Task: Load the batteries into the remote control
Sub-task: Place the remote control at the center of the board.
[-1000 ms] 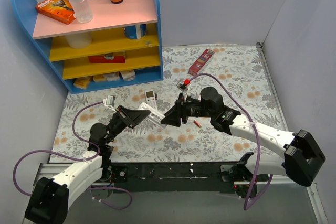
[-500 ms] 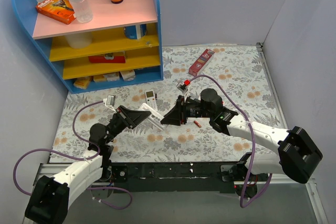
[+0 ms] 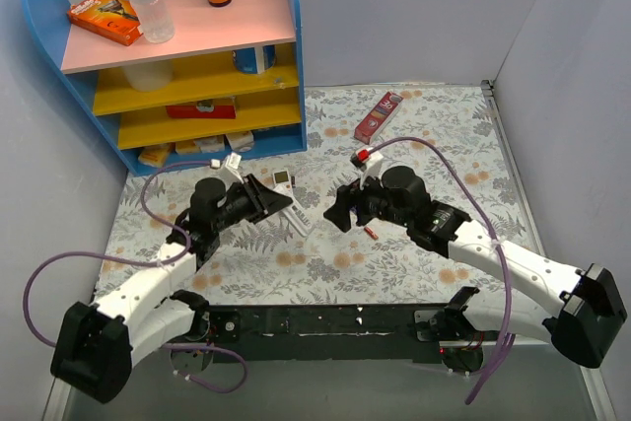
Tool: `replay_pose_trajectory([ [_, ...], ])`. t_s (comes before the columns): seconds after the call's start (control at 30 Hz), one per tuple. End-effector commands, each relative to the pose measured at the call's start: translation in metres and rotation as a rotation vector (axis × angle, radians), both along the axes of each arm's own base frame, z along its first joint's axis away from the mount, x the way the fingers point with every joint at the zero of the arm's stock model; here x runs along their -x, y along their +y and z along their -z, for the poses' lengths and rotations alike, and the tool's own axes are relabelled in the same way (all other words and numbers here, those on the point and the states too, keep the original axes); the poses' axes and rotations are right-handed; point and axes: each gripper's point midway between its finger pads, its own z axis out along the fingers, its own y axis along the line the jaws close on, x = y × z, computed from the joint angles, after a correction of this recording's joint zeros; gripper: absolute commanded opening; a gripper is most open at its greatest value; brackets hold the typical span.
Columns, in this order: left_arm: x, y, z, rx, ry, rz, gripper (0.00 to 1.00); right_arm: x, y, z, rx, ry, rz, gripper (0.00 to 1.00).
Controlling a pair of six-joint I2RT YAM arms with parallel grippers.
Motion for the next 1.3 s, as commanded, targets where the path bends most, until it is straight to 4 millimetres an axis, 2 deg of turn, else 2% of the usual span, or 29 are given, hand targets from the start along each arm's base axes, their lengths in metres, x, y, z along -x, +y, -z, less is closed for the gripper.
replay_pose_trajectory([
  [0.0, -0.003, 0.013, 0.060, -0.394, 0.181, 0.020, 0.00, -0.047, -0.082, 0.013, 0.277, -0.077, 0.452, 0.88],
  [0.03, -0.009, 0.006, 0.052, -0.430, 0.166, 0.034, 0.00, -0.049, -0.090, 0.013, 0.294, -0.080, 0.494, 0.90],
  [0.1, -0.013, 0.010, 0.072, -0.559, 0.225, 0.042, 0.00, -0.051, -0.106, 0.010, 0.338, -0.105, 0.549, 0.94],
  [0.13, -0.013, 0.008, 0.075, -0.596, 0.230, 0.057, 0.00, -0.051, -0.110, 0.009, 0.343, -0.116, 0.559, 0.95],
  [0.17, -0.021, 0.003, 0.066, -0.617, 0.205, 0.056, 0.00, -0.051, -0.116, 0.002, 0.328, -0.136, 0.582, 0.95],
  [0.2, -0.018, 0.004, 0.079, -0.675, 0.241, 0.074, 0.00, -0.050, -0.121, 0.007, 0.326, -0.137, 0.598, 0.96],
  [0.27, -0.029, 0.000, 0.074, -0.761, 0.202, 0.061, 0.00, -0.048, -0.132, -0.002, 0.277, -0.161, 0.651, 0.97],
  [0.3, -0.029, 0.005, 0.085, -0.831, 0.238, 0.063, 0.00, -0.045, -0.138, 0.004, 0.275, -0.162, 0.663, 0.98],
  [0.33, -0.030, 0.006, 0.091, -0.900, 0.232, 0.065, 0.00, -0.045, -0.139, 0.000, 0.246, -0.174, 0.676, 0.98],
  [0.37, -0.036, 0.002, 0.085, -0.926, 0.219, 0.058, 0.00, -0.043, -0.147, -0.009, 0.207, -0.195, 0.707, 0.98],
  [0.4, -0.032, 0.007, 0.092, -0.982, 0.247, 0.073, 0.00, -0.042, -0.152, -0.011, 0.195, -0.202, 0.729, 0.98],
  [0.43, -0.026, 0.003, 0.108, -1.045, 0.276, 0.107, 0.00, -0.041, -0.158, -0.008, 0.197, -0.202, 0.751, 0.97],
  [0.5, -0.028, 0.004, 0.112, -1.134, 0.285, 0.112, 0.00, -0.039, -0.172, -0.017, 0.172, -0.227, 0.807, 0.97],
  [0.53, -0.023, -0.001, 0.124, -1.188, 0.297, 0.140, 0.00, -0.038, -0.177, -0.017, 0.170, -0.230, 0.824, 0.96],
  [0.6, -0.021, 0.004, 0.132, -1.292, 0.305, 0.134, 0.00, -0.035, -0.185, -0.023, 0.157, -0.242, 0.851, 0.96],
  [0.63, -0.021, -0.007, 0.128, -1.316, 0.277, 0.145, 0.02, -0.034, -0.187, -0.023, 0.155, -0.243, 0.855, 0.96],
  [0.67, -0.021, -0.004, 0.140, -1.380, 0.290, 0.146, 0.06, -0.032, -0.191, -0.023, 0.155, -0.244, 0.861, 0.96],
  [0.7, -0.016, -0.004, 0.142, -1.415, 0.301, 0.156, 0.12, -0.031, -0.192, -0.023, 0.152, -0.243, 0.867, 0.96],
  [0.73, -0.014, -0.014, 0.141, -1.429, 0.282, 0.174, 0.25, -0.030, -0.195, -0.023, 0.152, -0.242, 0.874, 0.96],
  [0.8, -0.009, -0.018, 0.152, -1.484, 0.287, 0.195, 0.34, -0.028, -0.201, -0.022, 0.160, -0.243, 0.894, 0.96],
  [0.93, 0.001, -0.043, 0.154, -1.469, 0.252, 0.238, 0.54, -0.025, -0.210, -0.024, 0.162, -0.248, 0.919, 0.95],
  [0.97, 0.002, -0.047, 0.153, -1.456, 0.247, 0.243, 0.62, -0.024, -0.212, -0.025, 0.157, -0.250, 0.924, 0.95],
  [1.07, 0.003, -0.064, 0.144, -1.384, 0.224, 0.262, 0.73, -0.021, -0.218, -0.027, 0.156, -0.254, 0.937, 0.95],
  [1.1, 0.003, -0.072, 0.142, -1.349, 0.207, 0.268, 0.80, -0.020, -0.219, -0.027, 0.153, -0.255, 0.937, 0.95],
  [1.2, 0.006, -0.091, 0.127, -1.220, 0.175, 0.293, 0.90, -0.018, -0.224, -0.028, 0.146, -0.263, 0.946, 0.95],
  [1.27, 0.005, -0.096, 0.109, -1.157, 0.140, 0.278, 0.94, -0.015, -0.227, -0.030, 0.135, -0.270, 0.946, 0.95],
])
